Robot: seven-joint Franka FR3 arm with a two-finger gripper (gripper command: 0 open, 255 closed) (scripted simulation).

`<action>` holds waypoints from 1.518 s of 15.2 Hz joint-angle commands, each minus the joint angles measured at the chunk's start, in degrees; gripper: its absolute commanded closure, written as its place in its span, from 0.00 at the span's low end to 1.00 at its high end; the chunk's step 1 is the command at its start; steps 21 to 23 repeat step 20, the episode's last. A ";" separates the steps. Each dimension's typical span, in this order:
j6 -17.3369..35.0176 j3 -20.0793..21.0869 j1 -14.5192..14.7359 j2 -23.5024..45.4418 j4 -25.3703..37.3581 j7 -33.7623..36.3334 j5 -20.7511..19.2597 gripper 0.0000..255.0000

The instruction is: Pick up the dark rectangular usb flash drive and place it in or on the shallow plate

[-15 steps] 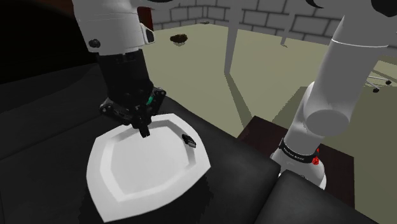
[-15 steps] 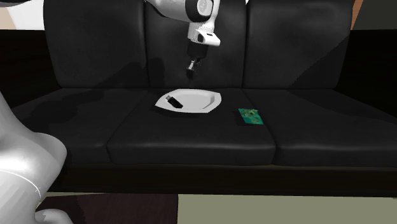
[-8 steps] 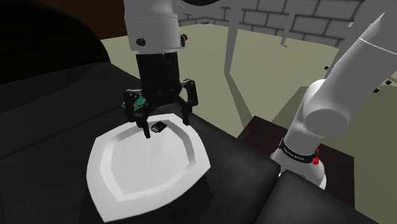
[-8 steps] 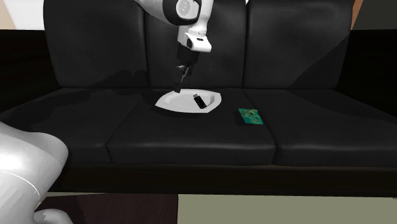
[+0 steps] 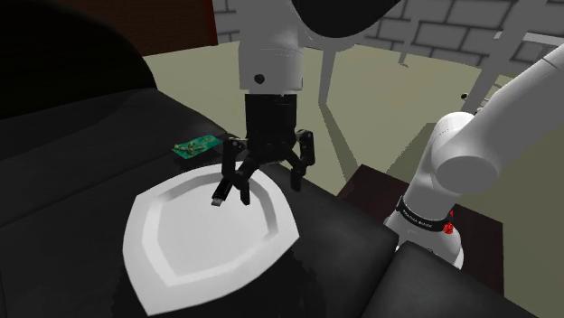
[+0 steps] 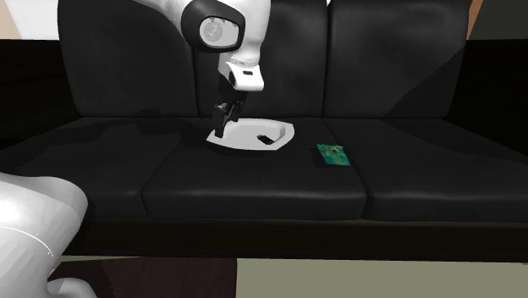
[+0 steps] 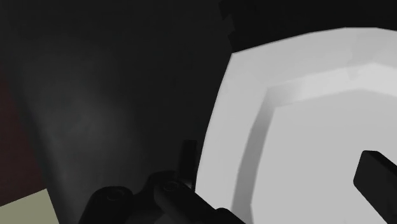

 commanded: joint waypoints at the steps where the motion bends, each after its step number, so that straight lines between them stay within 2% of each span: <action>1: 1.70 0.77 0.26 0.32 -1.16 -0.09 0.57 0.00; 3: 3.71 1.74 0.53 0.86 -2.45 -0.20 1.14 0.00; 11: 3.70 1.74 0.53 0.85 -2.44 -0.20 1.14 0.00; 12: 3.70 1.74 0.53 0.85 -2.44 -0.20 1.14 1.00; 23: 3.70 1.74 0.53 0.85 -2.44 -0.20 1.14 1.00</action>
